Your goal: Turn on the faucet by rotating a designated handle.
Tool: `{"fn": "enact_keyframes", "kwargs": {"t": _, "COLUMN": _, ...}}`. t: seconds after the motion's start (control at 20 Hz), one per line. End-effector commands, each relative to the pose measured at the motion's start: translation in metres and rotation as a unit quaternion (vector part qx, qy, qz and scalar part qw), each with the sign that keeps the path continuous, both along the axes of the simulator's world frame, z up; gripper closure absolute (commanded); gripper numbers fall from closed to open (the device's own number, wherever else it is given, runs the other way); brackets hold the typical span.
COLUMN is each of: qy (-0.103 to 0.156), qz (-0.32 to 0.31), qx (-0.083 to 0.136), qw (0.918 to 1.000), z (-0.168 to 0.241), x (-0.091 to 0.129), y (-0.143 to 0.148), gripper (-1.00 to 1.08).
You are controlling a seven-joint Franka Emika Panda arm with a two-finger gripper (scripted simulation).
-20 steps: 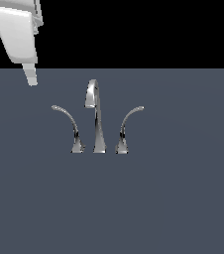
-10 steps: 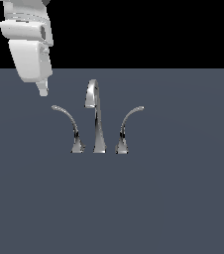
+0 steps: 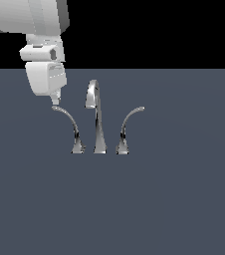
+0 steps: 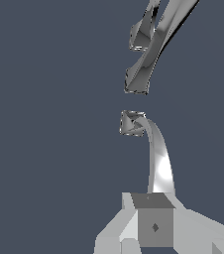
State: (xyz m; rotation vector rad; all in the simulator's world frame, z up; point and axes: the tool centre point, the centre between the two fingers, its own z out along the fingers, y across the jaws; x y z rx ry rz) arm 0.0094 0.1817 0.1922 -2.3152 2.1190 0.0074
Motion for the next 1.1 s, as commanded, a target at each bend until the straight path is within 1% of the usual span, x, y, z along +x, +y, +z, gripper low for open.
{"fn": "enact_keyframes", "kwargs": {"t": 0.0, "qy": 0.000, "qz": -0.021, "qx": -0.002, "qw": 0.9998, "z": -0.007, "x": 0.010, "y": -0.003, "gripper": 1.08}}
{"fn": "enact_keyframes", "kwargs": {"t": 0.3, "qy": -0.001, "qz": -0.055, "qx": -0.003, "qw": 0.9985, "z": -0.019, "x": 0.026, "y": -0.009, "gripper": 1.08}}
{"fn": "enact_keyframes", "kwargs": {"t": 0.55, "qy": -0.001, "qz": -0.064, "qx": -0.004, "qw": 0.9979, "z": -0.022, "x": 0.030, "y": -0.011, "gripper": 1.08}}
{"fn": "enact_keyframes", "kwargs": {"t": 0.75, "qy": 0.000, "qz": -0.064, "qx": -0.004, "qw": 0.9980, "z": -0.022, "x": 0.030, "y": -0.011, "gripper": 1.08}}
{"fn": "enact_keyframes", "kwargs": {"t": 1.05, "qy": 0.000, "qz": -0.064, "qx": -0.003, "qw": 0.9979, "z": -0.022, "x": 0.010, "y": -0.002, "gripper": 1.08}}
